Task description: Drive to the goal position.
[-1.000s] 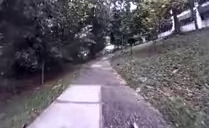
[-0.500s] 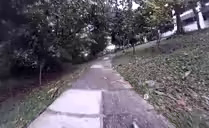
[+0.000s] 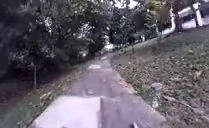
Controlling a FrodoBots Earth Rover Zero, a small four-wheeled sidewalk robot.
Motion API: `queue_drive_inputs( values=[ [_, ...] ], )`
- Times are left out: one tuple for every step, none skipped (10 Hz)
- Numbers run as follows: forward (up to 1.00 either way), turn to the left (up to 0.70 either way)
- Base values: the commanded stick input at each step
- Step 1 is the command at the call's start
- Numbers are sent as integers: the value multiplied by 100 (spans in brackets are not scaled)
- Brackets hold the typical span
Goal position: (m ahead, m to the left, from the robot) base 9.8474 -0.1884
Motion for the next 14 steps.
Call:
queue_drive_inputs(
  values=[
    [70, 1],
    [70, 1],
    [70, 1],
    [70, 1],
    [70, -8],
    [70, -13],
    [70, -9],
    [70, 0],
    [70, 1],
    [70, 1],
    [70, 1],
    [70, 1],
    [70, 1],
    [70, 1]
  ],
)
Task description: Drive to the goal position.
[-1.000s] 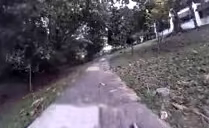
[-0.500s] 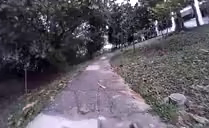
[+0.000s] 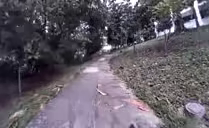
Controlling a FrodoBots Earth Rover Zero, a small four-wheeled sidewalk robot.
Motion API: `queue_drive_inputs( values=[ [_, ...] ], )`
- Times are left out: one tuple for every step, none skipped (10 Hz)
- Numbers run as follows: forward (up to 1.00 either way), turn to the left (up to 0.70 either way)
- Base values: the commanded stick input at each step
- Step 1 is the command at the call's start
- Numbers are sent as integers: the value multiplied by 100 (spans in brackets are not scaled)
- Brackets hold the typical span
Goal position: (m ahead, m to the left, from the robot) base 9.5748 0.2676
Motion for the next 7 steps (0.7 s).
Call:
queue_drive_inputs(
  values=[
    [70, -9],
    [70, -13],
    [70, -13],
    [70, -7],
    [70, 1],
    [70, 1],
    [70, 1]
  ],
)
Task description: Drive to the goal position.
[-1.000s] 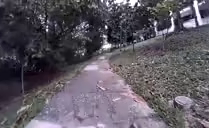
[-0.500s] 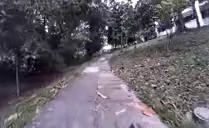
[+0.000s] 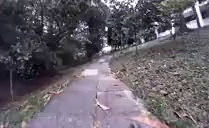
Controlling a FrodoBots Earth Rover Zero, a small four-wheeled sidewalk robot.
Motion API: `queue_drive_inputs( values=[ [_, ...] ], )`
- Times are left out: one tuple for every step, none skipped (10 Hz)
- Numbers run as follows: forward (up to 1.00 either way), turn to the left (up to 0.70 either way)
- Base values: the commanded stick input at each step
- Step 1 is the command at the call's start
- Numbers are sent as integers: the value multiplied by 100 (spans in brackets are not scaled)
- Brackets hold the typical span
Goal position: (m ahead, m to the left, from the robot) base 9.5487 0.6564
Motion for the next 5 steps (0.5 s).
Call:
queue_drive_inputs(
  values=[
    [70, 1],
    [70, 1],
    [70, 1],
    [70, 1],
    [70, 1]
  ],
)
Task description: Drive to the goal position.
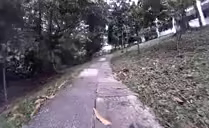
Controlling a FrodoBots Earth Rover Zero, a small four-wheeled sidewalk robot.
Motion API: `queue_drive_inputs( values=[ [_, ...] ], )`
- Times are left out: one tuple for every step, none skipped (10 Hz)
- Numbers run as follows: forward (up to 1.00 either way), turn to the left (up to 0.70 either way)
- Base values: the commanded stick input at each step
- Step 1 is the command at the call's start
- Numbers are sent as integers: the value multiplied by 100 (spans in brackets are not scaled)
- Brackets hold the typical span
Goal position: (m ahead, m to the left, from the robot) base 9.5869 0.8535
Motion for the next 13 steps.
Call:
queue_drive_inputs(
  values=[
    [70, 1],
    [70, 1],
    [70, 1],
    [70, 1],
    [70, 1],
    [70, 1],
    [70, 1],
    [70, 1],
    [70, 1],
    [70, 1],
    [70, 1],
    [70, 1],
    [70, 1]
  ],
)
